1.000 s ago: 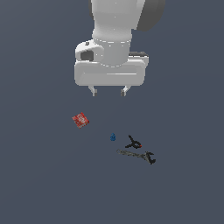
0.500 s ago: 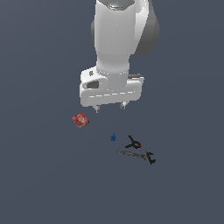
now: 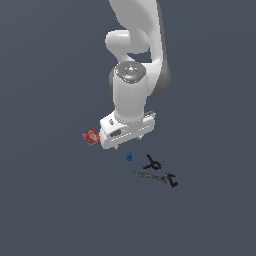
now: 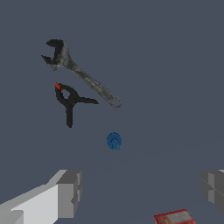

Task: Pick up a designated object from a clutter of objects.

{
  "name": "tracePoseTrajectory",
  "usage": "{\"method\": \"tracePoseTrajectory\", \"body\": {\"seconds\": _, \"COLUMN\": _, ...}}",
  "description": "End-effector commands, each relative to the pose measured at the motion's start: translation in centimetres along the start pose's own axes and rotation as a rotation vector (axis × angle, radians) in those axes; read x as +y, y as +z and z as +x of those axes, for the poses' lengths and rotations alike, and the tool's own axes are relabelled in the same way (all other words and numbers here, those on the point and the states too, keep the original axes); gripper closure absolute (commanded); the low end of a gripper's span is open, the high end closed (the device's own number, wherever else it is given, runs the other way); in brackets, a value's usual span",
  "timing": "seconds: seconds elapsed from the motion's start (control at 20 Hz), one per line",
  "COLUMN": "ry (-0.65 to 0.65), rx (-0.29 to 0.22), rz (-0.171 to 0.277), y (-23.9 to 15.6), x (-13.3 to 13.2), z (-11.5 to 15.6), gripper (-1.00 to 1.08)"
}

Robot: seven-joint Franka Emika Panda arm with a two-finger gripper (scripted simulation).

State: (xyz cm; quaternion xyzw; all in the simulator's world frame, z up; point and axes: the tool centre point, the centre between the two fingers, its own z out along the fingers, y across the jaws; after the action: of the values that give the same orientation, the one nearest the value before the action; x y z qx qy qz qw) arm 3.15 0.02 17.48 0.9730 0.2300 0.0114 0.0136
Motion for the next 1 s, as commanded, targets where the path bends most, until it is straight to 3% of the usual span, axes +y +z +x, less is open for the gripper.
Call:
{"method": "tracePoseTrajectory", "body": {"seconds": 0.0, "ry": -0.052, "rx": -0.003, "rz": 0.009, "y": 2.4, "x": -0.3, "z": -0.2, "gripper": -0.92}}
{"method": "tracePoseTrajectory", "body": {"seconds": 0.4, "ry": -0.154, "rx": -0.012, "rz": 0.028, "y": 7.1, "x": -1.1, "z": -0.9, "gripper": -0.92}}
{"method": "tracePoseTrajectory", "body": {"seconds": 0.95, "ry": -0.173, "rx": -0.014, "rz": 0.033, "y": 8.6, "x": -1.3, "z": -1.1, "gripper": -0.92}}
